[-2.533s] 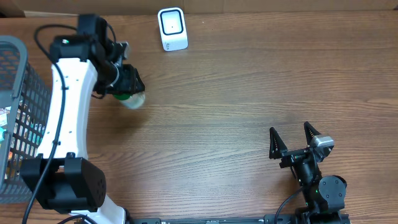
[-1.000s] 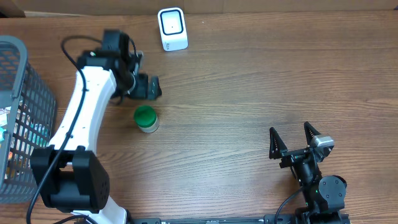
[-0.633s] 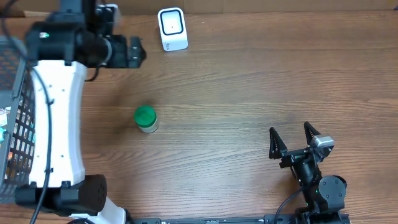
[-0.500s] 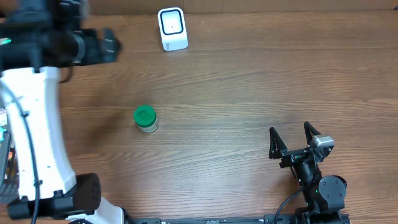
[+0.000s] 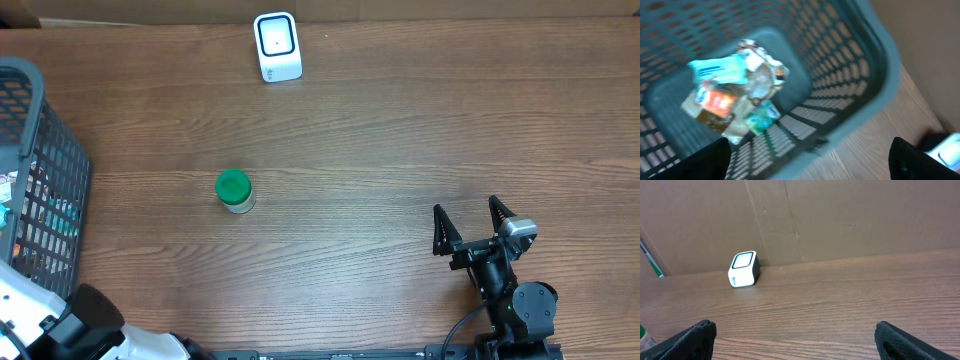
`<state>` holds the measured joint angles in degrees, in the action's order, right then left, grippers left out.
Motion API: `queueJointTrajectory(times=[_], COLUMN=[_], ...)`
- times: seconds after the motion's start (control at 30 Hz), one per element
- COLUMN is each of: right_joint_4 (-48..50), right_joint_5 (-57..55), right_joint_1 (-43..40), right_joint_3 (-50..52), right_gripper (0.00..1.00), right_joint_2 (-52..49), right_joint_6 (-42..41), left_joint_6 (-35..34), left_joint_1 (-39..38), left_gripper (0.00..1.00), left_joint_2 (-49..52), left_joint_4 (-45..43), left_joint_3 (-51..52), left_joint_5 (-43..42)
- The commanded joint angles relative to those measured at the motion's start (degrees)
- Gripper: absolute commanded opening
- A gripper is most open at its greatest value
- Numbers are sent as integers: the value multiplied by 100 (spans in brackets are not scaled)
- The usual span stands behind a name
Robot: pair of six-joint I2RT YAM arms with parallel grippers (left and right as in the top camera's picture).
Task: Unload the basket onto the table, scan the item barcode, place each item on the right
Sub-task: 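Move the left gripper back into the basket toward the orange snack pack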
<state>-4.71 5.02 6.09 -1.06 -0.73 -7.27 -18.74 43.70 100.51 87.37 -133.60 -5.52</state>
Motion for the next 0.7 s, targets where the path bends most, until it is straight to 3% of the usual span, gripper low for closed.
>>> queueJointTrajectory(times=[0.0, 0.27, 0.43, 0.67], right_joint_4=[24, 24, 24, 24], right_joint_5=[-66, -66, -68, -68], right_joint_1=[28, 28, 28, 28], right_joint_3=[59, 59, 59, 59], right_gripper=[100, 100, 100, 100], right_joint_2=[57, 57, 57, 57], right_joint_6=[7, 7, 7, 7], left_joint_6=[-175, -90, 212, 452], left_joint_1=[343, 833, 942, 944], left_gripper=[84, 81, 66, 58], left_joint_2=[-74, -74, -74, -42], left_joint_4=[-20, -588, -1290, -2223], left_joint_3=[155, 2024, 3117, 4159], left_joint_5=[166, 743, 1001, 1777])
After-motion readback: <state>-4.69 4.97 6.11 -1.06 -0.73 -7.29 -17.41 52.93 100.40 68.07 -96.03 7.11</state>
